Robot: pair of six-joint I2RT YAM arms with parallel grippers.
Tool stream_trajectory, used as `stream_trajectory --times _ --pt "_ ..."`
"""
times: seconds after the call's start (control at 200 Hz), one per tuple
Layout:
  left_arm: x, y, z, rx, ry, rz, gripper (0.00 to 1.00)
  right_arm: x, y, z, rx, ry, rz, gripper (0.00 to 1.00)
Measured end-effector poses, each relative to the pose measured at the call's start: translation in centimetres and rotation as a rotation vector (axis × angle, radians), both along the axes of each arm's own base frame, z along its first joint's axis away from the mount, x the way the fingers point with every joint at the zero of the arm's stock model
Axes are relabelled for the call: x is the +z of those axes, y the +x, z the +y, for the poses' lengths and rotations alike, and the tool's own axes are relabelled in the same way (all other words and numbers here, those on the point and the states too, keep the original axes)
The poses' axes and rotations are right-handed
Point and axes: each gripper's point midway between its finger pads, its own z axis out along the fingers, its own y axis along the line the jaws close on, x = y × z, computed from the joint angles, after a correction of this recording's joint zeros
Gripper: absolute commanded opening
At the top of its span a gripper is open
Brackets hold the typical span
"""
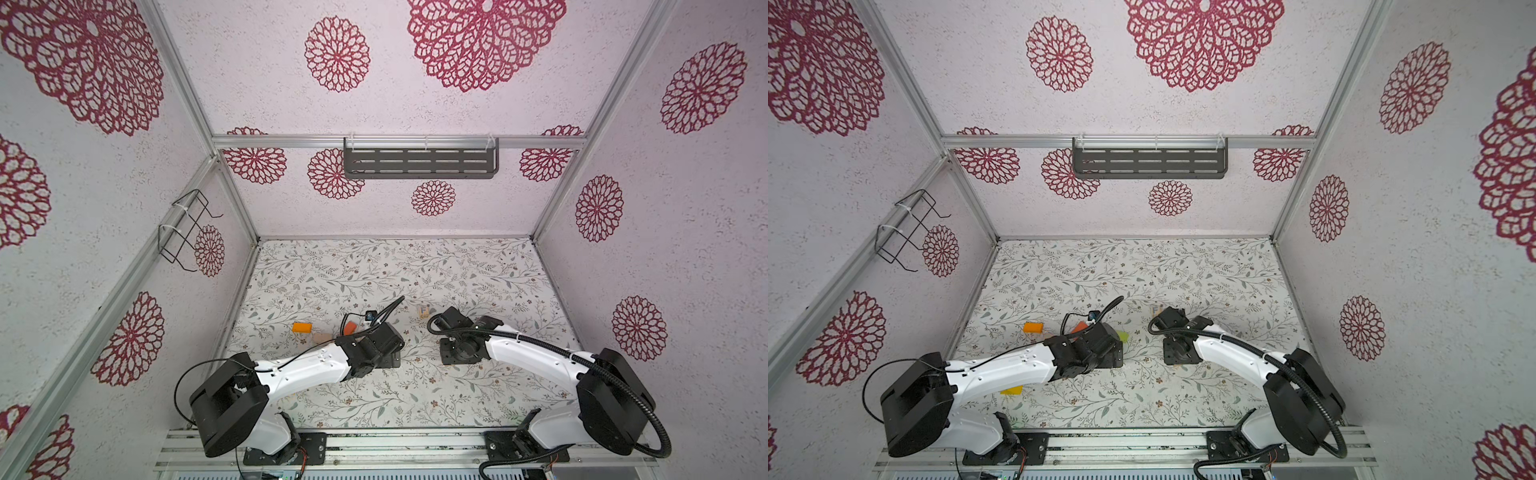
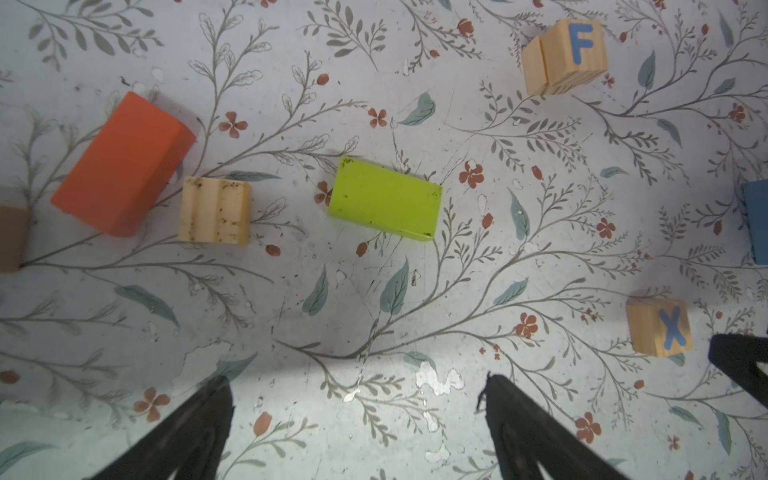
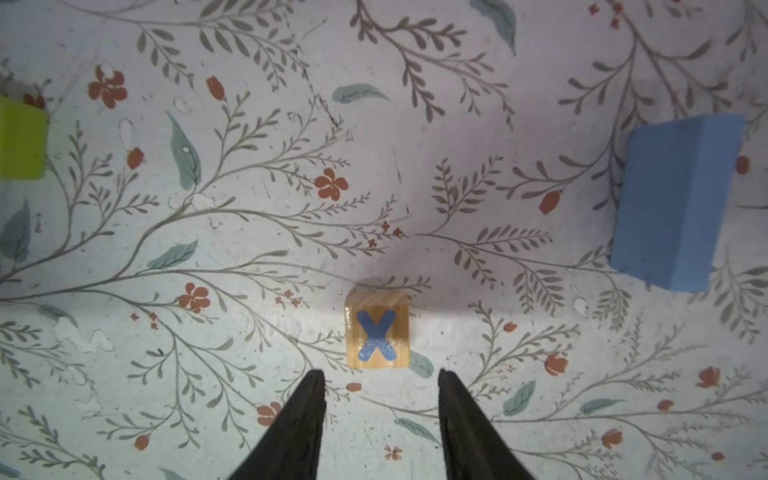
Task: Build the wood block tower
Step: 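Release the F cube and move the right gripper over the X letter cube, then lower the right gripper, close it on the X cube and lift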
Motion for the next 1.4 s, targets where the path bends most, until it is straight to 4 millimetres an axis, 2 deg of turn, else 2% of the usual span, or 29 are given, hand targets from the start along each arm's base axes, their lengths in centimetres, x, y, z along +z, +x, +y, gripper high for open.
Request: stream_trajectory --times 0.25,0.46,0.68,0.886,0.971,1.066,1.171,1.301,1.401 --pt "-0.3 -0.1 0.1 0.014 -0.009 0.0 0.97 -1.7 0.4 0.6 -0.001 -0.011 0.023 0.43" --pt "-0.3 -0.6 1.0 0.023 -0.017 -0.003 0.97 -2.3 0.4 0.6 0.0 -0.022 0.034 0.42" --pt "0.2 -0.6 0.9 0.024 -0.031 -0.013 0.97 -2.6 0.4 0.5 0.0 -0.031 0.041 0.4" --pt "0.2 -0.6 1.0 0.025 -0.03 -0.012 0.97 -2.7 0.5 0.4 0.003 -0.033 0.042 0.35" --pt "0.4 -0.6 1.0 0.025 -0.033 -0.016 0.97 -2.7 0.5 0.4 0.001 -0.031 0.041 0.35" --pt "0.6 -0.6 1.1 0.027 -0.035 -0.02 0.97 -2.8 0.5 0.4 0.002 -0.033 0.042 0.42" --pt "0.8 -0.6 1.2 0.028 -0.035 -0.023 0.97 -3.2 0.5 0.3 0.0 -0.042 0.052 0.45" --pt "1.3 -0.5 1.3 0.032 -0.044 -0.036 0.97 -3.6 0.2 -0.1 -0.004 -0.051 0.062 0.44" --pt "1.4 -0.5 1.3 0.035 -0.044 -0.042 0.97 -3.6 0.2 -0.2 -0.006 -0.05 0.062 0.4"
